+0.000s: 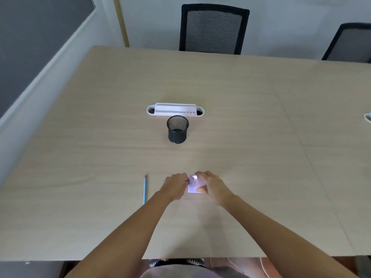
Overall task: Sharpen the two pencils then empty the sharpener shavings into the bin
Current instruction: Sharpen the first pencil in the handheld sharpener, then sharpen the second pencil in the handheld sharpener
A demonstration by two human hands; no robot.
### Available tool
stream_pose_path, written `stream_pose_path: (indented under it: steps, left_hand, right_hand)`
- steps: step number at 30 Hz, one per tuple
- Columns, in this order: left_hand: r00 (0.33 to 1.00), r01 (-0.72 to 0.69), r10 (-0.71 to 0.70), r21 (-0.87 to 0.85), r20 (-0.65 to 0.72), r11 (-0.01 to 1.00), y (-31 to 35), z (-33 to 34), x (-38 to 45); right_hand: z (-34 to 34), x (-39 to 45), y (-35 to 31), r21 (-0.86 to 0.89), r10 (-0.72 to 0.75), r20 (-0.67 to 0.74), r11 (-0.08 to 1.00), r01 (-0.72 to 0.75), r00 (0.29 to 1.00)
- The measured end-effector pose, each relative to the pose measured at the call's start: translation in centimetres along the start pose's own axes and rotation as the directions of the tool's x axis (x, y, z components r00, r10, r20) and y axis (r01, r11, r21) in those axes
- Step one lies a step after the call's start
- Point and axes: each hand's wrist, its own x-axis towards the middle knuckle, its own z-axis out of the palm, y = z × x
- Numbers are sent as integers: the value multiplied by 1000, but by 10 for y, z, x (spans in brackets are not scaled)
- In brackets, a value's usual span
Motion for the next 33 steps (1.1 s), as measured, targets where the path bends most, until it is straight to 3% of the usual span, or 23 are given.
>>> stream_pose_path:
  steps: [5,10,16,23,25,28,30,33]
  left_hand:
    - [995,-100,100,42,0,994,-10,1,-3]
    - [994,-85,92,119,-60,989,-19,3,0]
    - [982,172,-157,166,-102,971,-40,-9,-12]
    - [932,270,-291,-123,-216,955,-76,-20,-31]
    - [891,294,-358,-245,-281,924,-86,-22,-34]
    - [753,359,-550,-474,-363,804,-103,-20,-36]
    - [665,426,-678,-586,-313,689,-112,-20,-34]
    - [594,537,-781,-626,-194,565,-122,-20,-28]
  right_hand:
    - [0,2,-3,-42,14,4,999,-14,1000]
    - [1,1,-5,-71,16,-10,997,-16,1000]
    - [2,-1,-4,-75,-3,-33,997,1,999]
    - [8,-1,0,-70,-28,-84,997,23,996]
    - [9,-1,1,-73,-30,-91,997,24,995]
    - [10,0,2,-55,-24,-98,998,19,995]
    - [11,1,2,-45,-21,-104,999,17,994]
    - [12,1,3,-33,-23,-106,999,19,994]
